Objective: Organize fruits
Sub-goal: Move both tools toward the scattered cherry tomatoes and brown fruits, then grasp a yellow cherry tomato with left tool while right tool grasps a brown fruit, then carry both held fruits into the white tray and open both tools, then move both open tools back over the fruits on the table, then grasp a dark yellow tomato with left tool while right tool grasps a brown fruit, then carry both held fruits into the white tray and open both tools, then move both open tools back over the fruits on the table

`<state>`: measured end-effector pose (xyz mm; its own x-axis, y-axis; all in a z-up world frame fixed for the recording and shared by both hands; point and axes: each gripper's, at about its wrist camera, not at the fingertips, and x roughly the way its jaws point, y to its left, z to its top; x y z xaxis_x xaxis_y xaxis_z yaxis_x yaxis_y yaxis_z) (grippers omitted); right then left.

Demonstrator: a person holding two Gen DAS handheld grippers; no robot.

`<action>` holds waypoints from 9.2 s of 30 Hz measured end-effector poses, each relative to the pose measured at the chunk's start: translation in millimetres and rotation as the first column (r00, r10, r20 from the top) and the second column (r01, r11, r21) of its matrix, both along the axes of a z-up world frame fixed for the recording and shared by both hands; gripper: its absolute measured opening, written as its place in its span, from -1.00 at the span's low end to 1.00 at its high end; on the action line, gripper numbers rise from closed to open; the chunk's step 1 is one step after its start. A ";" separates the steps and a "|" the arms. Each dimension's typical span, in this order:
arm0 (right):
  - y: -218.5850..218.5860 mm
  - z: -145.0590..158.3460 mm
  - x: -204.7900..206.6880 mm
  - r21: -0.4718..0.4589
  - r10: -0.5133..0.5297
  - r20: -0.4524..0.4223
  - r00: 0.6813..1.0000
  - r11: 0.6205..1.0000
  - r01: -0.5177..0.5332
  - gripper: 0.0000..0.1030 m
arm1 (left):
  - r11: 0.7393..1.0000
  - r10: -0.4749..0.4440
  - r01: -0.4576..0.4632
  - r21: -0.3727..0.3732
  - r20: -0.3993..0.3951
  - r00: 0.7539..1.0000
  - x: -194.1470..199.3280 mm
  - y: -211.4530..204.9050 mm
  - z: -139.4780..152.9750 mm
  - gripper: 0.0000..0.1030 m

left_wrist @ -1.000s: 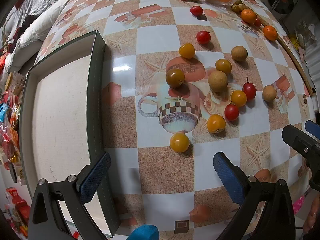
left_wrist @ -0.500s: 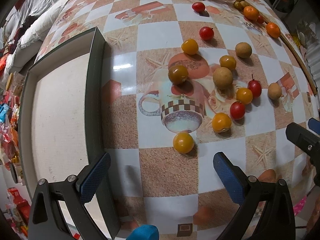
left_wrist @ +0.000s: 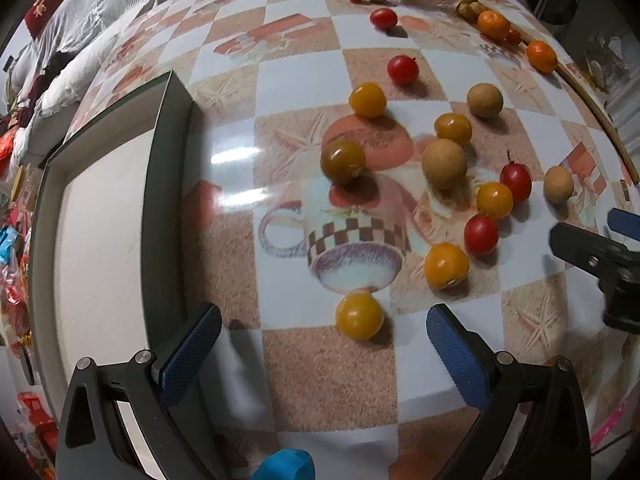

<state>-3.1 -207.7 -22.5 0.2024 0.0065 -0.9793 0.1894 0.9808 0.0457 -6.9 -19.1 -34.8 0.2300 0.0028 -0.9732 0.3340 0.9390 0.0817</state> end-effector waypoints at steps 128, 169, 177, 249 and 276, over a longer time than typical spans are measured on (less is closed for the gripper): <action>20.9 31.9 37.5 0.133 -0.089 0.050 0.995 0.988 0.081 0.55 | 0.993 0.018 -0.012 -0.118 0.047 0.999 70.9 17.0 37.0 0.59; 34.5 5.2 86.8 0.063 0.053 0.086 0.995 0.996 -0.058 -0.42 | 0.981 0.023 -0.024 -0.191 -0.010 1.000 82.4 -5.5 10.1 -0.55; 35.1 20.1 75.7 0.110 0.043 0.104 0.994 0.992 -0.054 -0.42 | 0.974 0.036 -0.033 -0.224 0.010 0.999 77.7 7.5 28.5 -0.55; 328.8 2.7 126.5 0.085 0.493 0.085 0.866 0.862 -0.500 0.06 | 0.920 0.388 -0.379 -0.104 0.089 0.917 51.5 248.5 16.3 0.44; 174.0 64.3 90.5 0.156 0.197 0.192 0.961 0.961 -0.228 0.53 | 0.983 0.167 -0.153 -0.096 0.160 0.973 62.2 138.4 60.4 0.44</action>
<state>87.3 -33.7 41.9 0.3435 0.2359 -0.9091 -0.0489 0.9711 0.2335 55.3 119.3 25.6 0.3917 -0.0257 -0.9197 0.1668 0.9850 0.0435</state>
